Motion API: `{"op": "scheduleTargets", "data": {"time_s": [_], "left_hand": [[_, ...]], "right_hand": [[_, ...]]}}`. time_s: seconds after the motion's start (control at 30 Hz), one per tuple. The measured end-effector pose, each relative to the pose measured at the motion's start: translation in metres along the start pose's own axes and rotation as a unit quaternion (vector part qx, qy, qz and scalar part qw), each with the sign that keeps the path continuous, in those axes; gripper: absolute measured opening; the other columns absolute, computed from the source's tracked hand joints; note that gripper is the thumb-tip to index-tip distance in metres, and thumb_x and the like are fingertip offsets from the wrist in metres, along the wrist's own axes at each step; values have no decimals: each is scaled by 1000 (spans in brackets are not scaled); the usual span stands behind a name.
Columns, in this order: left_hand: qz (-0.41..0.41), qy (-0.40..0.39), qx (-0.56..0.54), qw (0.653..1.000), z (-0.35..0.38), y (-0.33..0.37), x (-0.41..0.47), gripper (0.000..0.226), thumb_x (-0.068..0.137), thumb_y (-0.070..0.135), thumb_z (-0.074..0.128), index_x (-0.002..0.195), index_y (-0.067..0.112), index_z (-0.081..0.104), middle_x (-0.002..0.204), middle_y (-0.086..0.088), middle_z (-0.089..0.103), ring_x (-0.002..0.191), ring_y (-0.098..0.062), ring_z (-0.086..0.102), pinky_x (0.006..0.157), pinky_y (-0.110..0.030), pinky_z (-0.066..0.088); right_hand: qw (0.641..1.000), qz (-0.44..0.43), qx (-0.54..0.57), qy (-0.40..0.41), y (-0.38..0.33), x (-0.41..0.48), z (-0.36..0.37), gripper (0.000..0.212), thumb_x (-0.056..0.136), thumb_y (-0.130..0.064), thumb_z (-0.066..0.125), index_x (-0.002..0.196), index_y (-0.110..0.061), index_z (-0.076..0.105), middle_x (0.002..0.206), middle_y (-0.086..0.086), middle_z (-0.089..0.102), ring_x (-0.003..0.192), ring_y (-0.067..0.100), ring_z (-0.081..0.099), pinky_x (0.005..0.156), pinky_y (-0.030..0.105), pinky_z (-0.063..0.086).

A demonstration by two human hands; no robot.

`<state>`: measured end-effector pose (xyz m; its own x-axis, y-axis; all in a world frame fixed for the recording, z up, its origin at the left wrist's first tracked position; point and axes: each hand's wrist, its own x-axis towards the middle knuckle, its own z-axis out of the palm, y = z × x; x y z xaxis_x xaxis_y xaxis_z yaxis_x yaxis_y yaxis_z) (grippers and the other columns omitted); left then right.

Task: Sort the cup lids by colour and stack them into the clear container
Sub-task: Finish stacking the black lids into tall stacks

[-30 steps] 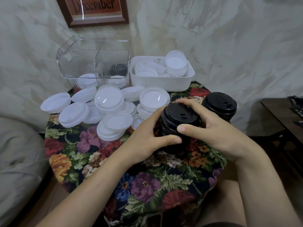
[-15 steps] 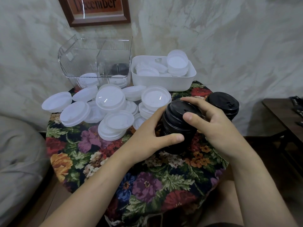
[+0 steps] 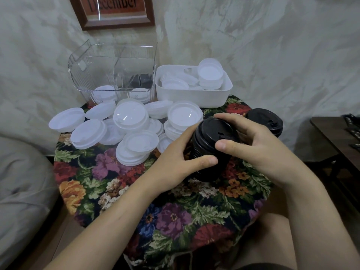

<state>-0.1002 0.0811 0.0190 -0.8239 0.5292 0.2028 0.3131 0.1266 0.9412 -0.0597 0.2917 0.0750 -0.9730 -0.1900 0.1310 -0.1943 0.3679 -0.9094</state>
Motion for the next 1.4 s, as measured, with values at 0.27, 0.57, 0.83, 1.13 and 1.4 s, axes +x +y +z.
{"op": "scheduleTargets", "data": {"time_s": [0.27,0.57,0.83,1.13,1.4], "left_hand": [[-1,-7,-15,1000,-2,0,1,76,83,43,77,151,30,45,143,14,60,134,-7,55,114,-43,43],[7,-20,-7,1000,-4,0,3,74,87,30,79,152,28,45,143,16,60,135,-3,53,111,-26,43],[4,-27,-18,999,-4,0,2,79,85,37,78,154,29,42,148,12,57,139,-10,51,117,-45,39],[-2,-25,1,1000,-4,1,1,76,89,32,78,155,30,40,149,13,56,139,-7,51,117,-46,40],[8,-2,41,999,-1,1,-1,82,82,37,83,153,32,41,144,20,57,134,2,52,114,-31,42]], "right_hand": [[999,-14,-50,-9,-2,5,2,73,74,-45,75,142,-27,57,123,-33,65,118,-9,60,92,9,46],[996,-4,-88,-34,3,7,-3,73,79,-47,76,147,-33,52,132,-27,62,124,-10,56,95,9,45],[993,-10,-97,-64,3,9,-7,76,76,-52,74,148,-41,50,137,-29,58,128,-10,53,100,11,44],[994,0,-49,-93,8,10,-13,71,83,-31,75,148,-37,50,140,-26,58,131,-4,55,106,17,45],[997,7,-22,-79,9,9,-10,69,81,-31,85,143,-33,55,137,-20,63,127,-1,59,105,18,46]]}}
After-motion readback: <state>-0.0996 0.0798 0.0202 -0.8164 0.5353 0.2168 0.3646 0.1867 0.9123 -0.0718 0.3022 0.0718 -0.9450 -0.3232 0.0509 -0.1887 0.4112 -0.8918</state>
